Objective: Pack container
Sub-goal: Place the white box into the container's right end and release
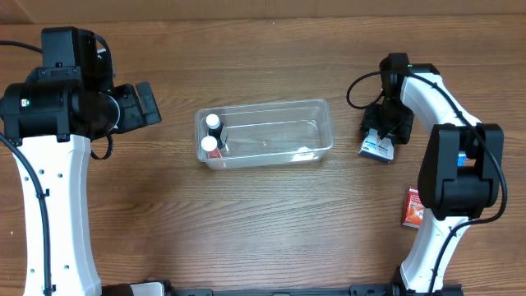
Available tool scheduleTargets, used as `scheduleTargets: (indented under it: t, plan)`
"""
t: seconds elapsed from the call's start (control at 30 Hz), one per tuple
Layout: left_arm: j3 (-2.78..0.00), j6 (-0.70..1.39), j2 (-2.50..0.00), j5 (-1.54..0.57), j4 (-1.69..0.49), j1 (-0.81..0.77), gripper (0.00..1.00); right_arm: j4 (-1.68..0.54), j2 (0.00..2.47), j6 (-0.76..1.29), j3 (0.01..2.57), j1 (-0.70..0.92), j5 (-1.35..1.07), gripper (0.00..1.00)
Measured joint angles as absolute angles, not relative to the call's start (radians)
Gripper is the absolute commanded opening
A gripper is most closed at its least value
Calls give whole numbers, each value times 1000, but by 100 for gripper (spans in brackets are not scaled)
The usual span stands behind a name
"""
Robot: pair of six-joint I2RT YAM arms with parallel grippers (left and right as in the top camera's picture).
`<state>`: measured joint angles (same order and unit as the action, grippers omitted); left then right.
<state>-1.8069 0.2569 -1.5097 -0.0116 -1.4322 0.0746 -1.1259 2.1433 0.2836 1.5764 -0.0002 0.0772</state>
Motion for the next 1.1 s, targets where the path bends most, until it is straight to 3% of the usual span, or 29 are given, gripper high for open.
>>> scheduleTargets:
  t: [0.17,0.37,0.6,0.9,1.1]
  plan:
    - [-1807,255,-1509,-12,-1432,75,100,-1162,2078,284,1576,1,77,69]
    - [-1807,255,-1509,-12,-1432,75,100,-1177,1798,271,1581,41,78,70]
    - [-1807,255,-1510,-12,-1433,75,100,-1165,1554,261,1606,256,74,70]
    - [-1807,255,-1510,-12,-1436,75,100,-1100,1692,261,1606,463,59,71]
    - [-1807,255,-1510,-12,-1436,75,100,-1074,1835,261,1606,472,59,71]
